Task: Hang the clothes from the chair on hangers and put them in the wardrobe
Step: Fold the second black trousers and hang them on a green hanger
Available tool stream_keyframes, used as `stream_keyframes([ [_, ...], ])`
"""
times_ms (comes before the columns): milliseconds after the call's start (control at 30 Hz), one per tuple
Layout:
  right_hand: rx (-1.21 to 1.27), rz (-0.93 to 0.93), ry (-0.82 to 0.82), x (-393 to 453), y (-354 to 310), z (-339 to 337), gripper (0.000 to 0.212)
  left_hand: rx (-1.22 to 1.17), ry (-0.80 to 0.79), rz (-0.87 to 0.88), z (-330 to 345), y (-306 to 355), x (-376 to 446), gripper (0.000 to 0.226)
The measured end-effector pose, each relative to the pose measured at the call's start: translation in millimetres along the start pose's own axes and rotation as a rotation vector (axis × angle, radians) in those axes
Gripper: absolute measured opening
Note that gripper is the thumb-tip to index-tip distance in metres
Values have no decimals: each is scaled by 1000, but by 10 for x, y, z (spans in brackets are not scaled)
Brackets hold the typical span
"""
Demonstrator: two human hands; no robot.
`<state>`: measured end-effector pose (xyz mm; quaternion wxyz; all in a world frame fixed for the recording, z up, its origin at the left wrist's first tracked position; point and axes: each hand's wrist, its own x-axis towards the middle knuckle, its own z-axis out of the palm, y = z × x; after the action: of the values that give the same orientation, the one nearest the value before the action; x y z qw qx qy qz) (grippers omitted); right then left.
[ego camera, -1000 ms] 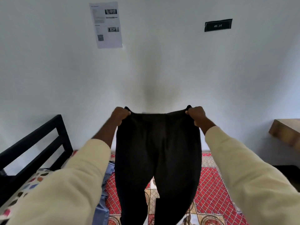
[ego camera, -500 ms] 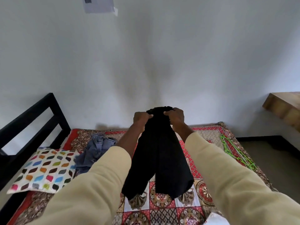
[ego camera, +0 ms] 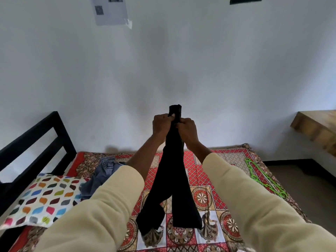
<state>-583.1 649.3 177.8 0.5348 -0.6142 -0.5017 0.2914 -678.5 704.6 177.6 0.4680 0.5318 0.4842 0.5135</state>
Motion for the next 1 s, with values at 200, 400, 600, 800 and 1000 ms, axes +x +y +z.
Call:
stream_keyframes([
  [200,-180,-223,14,72,-102,2,20,118,-56,65,-69,374,41,44],
  [400,-389,-237,-92,93,-166,138,81,215,123,-12,-101,638,321,14],
  [600,-538,-146,172,75,-148,276,89,121,91,82,-9,1374,452,59],
  [800,-291,-382,-143,155,-266,-98,65,266,-312,304,-466,1800,473,36],
  [1000,418,18,-178,671,-585,-647,94,-21,-482,293,-841,1897,554,32],
])
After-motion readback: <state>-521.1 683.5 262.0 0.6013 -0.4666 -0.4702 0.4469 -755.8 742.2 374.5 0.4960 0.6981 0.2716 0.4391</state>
